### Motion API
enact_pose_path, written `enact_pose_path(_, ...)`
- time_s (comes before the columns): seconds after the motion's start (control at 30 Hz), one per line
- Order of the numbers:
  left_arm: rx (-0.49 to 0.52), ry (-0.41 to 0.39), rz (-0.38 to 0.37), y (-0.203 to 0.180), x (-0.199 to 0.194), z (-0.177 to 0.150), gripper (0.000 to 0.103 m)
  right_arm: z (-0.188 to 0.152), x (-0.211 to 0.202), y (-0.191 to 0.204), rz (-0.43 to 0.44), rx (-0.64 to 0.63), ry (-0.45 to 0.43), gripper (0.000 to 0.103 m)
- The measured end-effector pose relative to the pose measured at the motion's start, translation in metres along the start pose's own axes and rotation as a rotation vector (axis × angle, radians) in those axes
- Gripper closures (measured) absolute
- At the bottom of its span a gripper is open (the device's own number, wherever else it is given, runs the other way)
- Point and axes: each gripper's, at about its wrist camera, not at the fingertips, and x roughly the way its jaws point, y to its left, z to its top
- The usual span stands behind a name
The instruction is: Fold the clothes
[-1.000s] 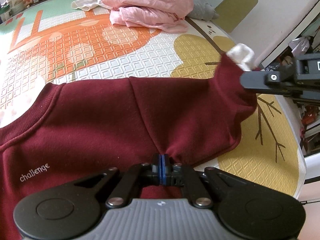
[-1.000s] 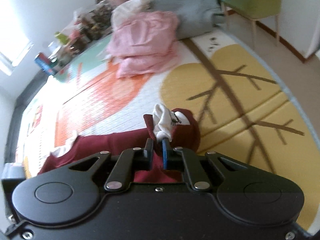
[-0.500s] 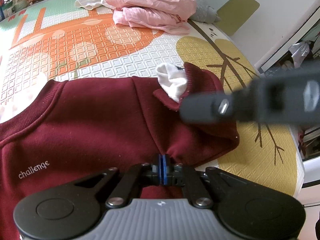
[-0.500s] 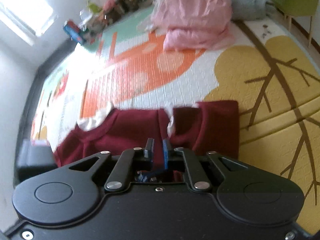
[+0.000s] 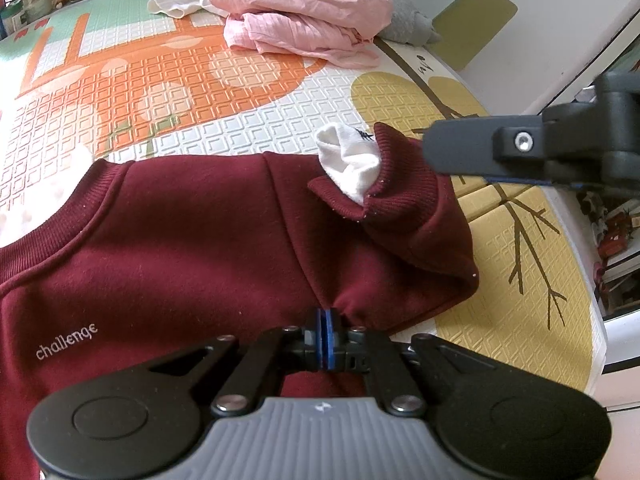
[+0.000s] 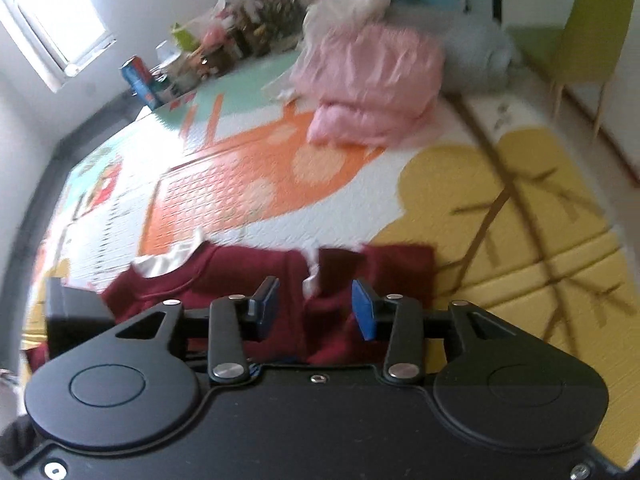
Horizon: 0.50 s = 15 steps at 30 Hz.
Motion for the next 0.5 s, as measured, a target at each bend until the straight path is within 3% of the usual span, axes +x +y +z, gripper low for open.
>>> enact_pose_path(0.27,0.004,-0.001,0.004,0.0,-0.001,0.0,0.097,-0.002,0.019,-0.005,-0.058,-0.027,0.047,0.062)
enact_pose_path(0.43,0.013,-0.004,0.01,-0.001,0.0,-0.001,0.097,-0.001,0.031,0.0,-0.085,-0.04,0.047,0.053)
enact_pose_path(0.5,0.015,-0.004,0.011,-0.002,0.0,-0.001,0.097,0.001,0.035,0.006,-0.096,-0.064,0.04,0.044)
